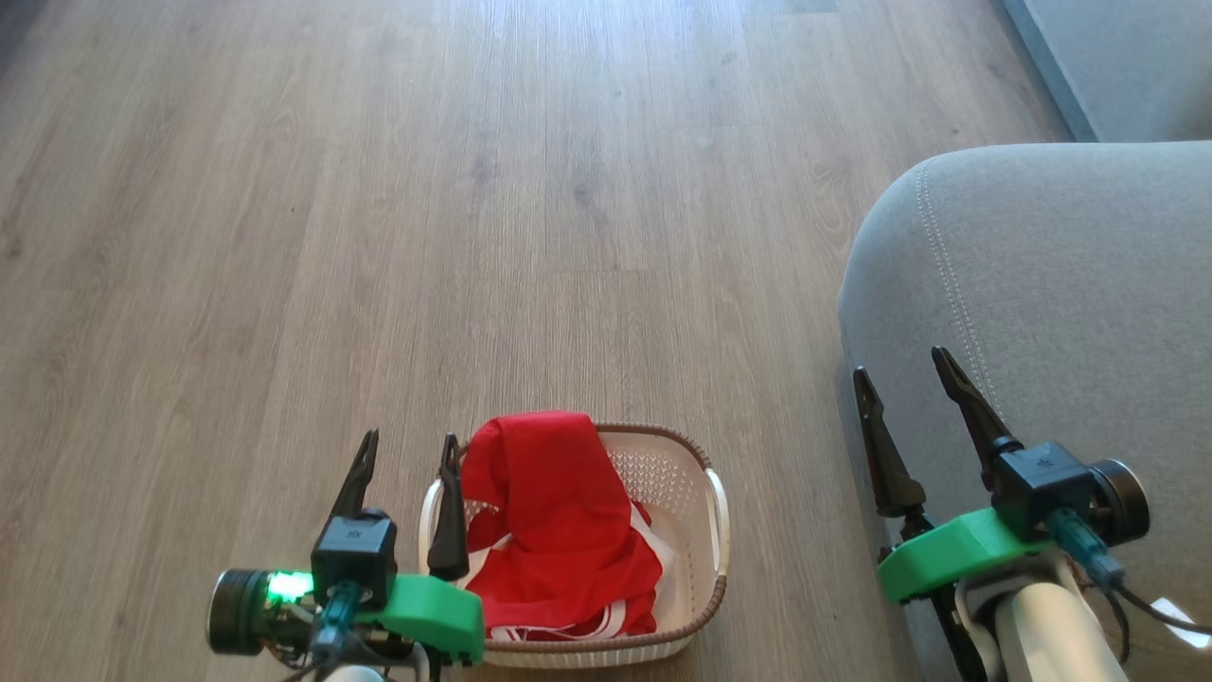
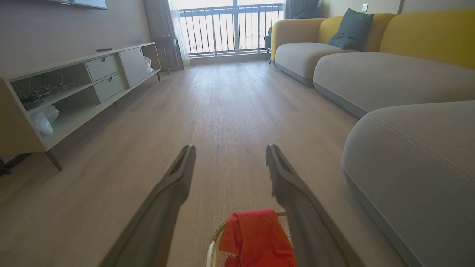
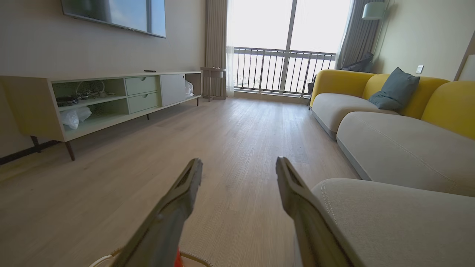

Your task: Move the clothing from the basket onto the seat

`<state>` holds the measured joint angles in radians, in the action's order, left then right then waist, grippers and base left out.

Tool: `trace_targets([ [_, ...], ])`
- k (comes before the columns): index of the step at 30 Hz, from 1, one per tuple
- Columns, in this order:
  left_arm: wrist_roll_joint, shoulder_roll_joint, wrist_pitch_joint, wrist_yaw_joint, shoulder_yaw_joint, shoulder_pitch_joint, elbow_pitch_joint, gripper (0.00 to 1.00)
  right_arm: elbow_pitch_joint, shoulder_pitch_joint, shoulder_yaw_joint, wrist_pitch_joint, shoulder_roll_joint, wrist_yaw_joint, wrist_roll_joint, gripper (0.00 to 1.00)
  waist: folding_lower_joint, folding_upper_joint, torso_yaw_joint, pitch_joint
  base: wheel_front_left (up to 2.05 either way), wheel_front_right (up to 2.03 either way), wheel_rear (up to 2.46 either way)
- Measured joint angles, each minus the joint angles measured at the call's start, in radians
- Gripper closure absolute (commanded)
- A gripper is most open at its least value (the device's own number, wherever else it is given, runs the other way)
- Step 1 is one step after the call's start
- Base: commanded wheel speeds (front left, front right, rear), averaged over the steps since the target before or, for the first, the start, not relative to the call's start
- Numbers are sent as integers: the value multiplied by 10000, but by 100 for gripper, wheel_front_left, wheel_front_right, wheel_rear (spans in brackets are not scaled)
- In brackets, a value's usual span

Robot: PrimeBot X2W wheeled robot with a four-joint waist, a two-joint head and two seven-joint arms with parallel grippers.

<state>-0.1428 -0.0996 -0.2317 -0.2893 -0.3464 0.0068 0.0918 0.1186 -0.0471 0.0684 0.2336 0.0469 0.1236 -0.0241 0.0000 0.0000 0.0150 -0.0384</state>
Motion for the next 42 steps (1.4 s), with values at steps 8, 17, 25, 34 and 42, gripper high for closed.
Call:
trace_targets([
  [8,734,242,-176,305,324,232,385,0,397,1,31,188,0,0,729,0,0,0,17,-112,0,0,0],
  [17,276,385,-176,1204,947,378,717,0,928,2,-71,188,0,0,665,0,0,0,3,-165,0,0,0],
  [25,-435,437,-174,1707,1214,411,1127,0,1350,3,-73,188,0,0,598,0,0,0,-8,-164,0,0,0],
  [34,-435,443,-174,1730,1210,409,1106,0,1296,0,-29,188,0,0,696,0,0,0,-10,-58,0,0,0],
  [42,-435,445,-174,1699,1198,405,1319,0,1273,-1,-82,188,0,0,677,0,0,0,-33,142,0,0,0],
])
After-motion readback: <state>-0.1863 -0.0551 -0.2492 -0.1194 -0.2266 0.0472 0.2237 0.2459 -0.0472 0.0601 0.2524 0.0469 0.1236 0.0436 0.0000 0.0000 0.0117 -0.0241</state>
